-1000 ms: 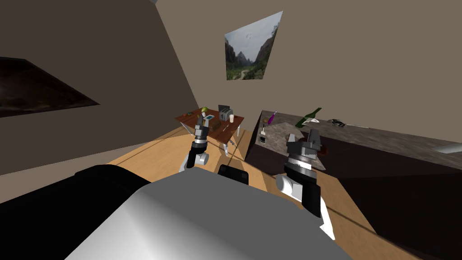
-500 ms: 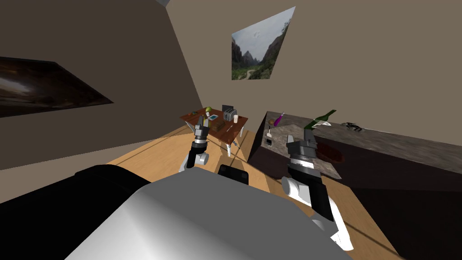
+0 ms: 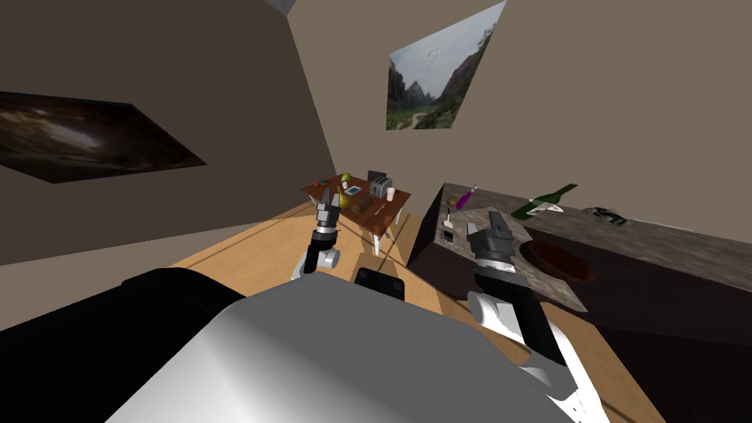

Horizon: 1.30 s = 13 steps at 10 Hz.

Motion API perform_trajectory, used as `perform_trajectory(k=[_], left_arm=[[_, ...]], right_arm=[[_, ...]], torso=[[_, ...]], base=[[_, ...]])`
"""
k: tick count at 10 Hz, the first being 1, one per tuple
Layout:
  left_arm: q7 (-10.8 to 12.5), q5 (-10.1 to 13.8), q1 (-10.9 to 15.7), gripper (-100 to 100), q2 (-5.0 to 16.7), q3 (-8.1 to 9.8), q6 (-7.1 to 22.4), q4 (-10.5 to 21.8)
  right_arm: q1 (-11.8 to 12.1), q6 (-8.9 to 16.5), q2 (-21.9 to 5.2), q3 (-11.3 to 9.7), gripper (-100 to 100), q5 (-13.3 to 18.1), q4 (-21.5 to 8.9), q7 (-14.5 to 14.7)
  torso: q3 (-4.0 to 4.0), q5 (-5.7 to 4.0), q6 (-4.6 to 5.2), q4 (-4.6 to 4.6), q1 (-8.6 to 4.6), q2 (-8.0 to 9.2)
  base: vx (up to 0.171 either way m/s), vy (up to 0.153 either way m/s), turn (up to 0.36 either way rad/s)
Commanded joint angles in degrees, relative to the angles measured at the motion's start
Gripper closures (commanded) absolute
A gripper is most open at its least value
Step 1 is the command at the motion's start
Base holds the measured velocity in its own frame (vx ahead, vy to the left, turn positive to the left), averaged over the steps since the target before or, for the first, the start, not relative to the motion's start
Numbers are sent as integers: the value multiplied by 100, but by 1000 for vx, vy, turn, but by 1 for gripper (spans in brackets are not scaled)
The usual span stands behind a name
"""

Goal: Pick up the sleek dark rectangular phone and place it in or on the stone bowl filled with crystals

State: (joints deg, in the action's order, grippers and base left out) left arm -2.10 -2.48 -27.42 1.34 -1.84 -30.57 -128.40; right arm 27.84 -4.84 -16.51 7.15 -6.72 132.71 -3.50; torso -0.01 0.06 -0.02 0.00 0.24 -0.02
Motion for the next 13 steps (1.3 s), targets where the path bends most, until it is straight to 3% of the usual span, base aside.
perform_trajectory(k=[1, 4, 5, 6, 7, 8, 10, 11, 12, 13], left_arm=[[0, 0, 0, 0, 0, 0, 0, 0], [0, 0, -1, 0, 0, 1, 0, 0], [0, 0, 0, 0, 0, 0, 0, 0], [0, 0, -1, 0, 0, 1, 0, 0], [0, 0, 0, 0, 0, 0, 0, 0], [0, 0, -1, 0, 0, 1, 0, 0], [0, 0, -1, 0, 0, 1, 0, 0], [0, 0, -1, 0, 1, 1, 0, 0], [0, 0, 0, 0, 0, 1, 0, 0], [0, 0, -1, 0, 1, 1, 0, 0]], right_arm=[[-23, 197, -96, 14, -100, -28, -15, 6], [-4, 684, -550, 123, -100, -199, 34, -7], [-4, 821, -550, 123, -100, -199, 34, -7], [6, 996, -782, 172, -100, -294, 58, -10], [6, 1152, -782, 172, -100, -294, 58, -10], [17, 1311, -1019, 216, -100, -395, 80, -11], [17, 1493, -1019, 216, -100, -395, 80, -11], [30, 1732, -1259, 252, -100, -502, 102, -10], [30, 1840, -1259, 252, -100, -502, 102, -10], [43, 2022, -1503, 278, -100, -615, 122, -6]], torso=[[0, 0, 0, 0, 0, 0], [-1, -1, 4, -1, -6, -2], [-2, -1, 1, -1, -4, -3], [-1, -2, 4, -1, -7, -1], [-1, -1, 1, -1, -7, -2], [-1, -2, 4, 0, -11, 0], [-1, -2, 4, 0, -10, 0], [1, -4, 5, 0, -17, 3], [0, -3, 1, 0, -15, 1], [0, -4, 4, 0, -18, 1]], base=[[14, 56, 65], [18, 56, 120], [17, 45, 81], [19, 48, 140], [17, 35, 90], [19, 47, 174], [12, 25, 33], [15, 27, 144], [14, 20, 117], [25, 21, 176]])
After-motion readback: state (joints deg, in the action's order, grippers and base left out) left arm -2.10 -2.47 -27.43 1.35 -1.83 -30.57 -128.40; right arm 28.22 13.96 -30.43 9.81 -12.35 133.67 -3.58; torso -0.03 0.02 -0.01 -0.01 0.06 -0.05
